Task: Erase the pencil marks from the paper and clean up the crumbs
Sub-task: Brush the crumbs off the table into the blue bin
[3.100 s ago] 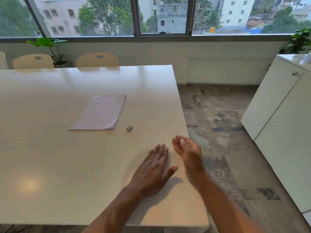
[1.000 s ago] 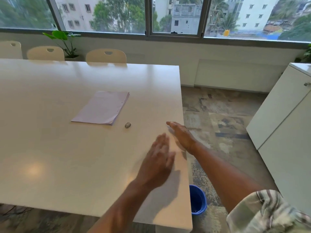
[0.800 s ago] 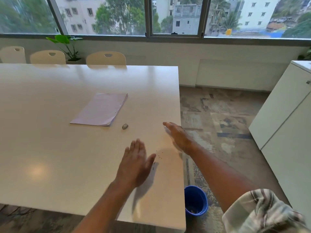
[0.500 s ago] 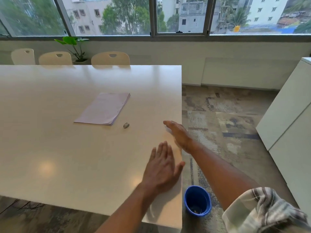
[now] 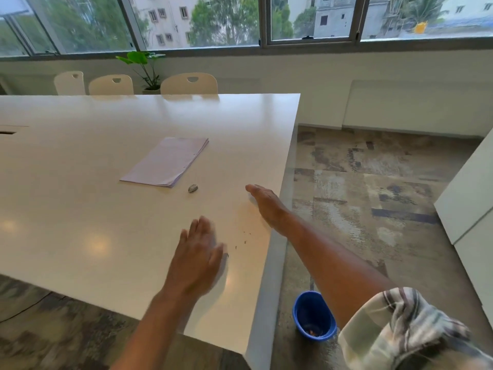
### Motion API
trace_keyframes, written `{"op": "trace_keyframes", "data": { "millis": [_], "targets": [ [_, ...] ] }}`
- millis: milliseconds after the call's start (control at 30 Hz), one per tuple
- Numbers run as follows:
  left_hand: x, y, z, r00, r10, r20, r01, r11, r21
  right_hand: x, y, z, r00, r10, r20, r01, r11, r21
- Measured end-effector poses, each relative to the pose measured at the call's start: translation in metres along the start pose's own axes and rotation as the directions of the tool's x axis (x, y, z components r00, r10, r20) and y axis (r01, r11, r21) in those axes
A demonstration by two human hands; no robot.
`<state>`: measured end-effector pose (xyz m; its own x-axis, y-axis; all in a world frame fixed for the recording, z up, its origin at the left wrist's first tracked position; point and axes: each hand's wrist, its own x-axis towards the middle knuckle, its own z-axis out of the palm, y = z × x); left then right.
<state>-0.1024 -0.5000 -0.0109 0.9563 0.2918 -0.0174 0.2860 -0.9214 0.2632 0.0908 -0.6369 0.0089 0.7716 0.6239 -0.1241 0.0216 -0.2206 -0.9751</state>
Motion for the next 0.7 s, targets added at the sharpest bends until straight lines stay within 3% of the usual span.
{"op": "trace_keyframes", "data": {
  "millis": [67, 200, 433, 567, 700],
  "targets": [
    [-0.008, 0.008, 0.005, 0.999, 0.017, 0.043, -0.021, 0.996, 0.091, 0.001, -0.001, 0.000, 1.000, -0.009, -0.004, 0.009, 1.000, 0.010],
    [-0.003, 0.044, 0.014, 0.991, 0.070, 0.116, -0.082, 0.992, 0.096, 0.003, 0.004, 0.000, 1.000, -0.018, -0.010, 0.018, 0.999, 0.042],
    [0.013, 0.086, 0.028, 0.967, 0.210, 0.145, -0.203, 0.977, -0.058, 0.003, 0.008, -0.002, 0.999, 0.001, -0.045, 0.003, 0.996, 0.090],
    [0.009, 0.069, 0.010, 0.973, 0.216, 0.079, -0.201, 0.965, -0.167, 0.001, 0.003, -0.002, 0.999, -0.010, -0.048, 0.014, 0.995, 0.094],
    [-0.014, 0.006, -0.017, 0.995, 0.087, 0.042, -0.084, 0.995, -0.057, 0.000, 0.003, 0.000, 0.997, 0.006, -0.083, 0.002, 0.996, 0.095]
  ]
}}
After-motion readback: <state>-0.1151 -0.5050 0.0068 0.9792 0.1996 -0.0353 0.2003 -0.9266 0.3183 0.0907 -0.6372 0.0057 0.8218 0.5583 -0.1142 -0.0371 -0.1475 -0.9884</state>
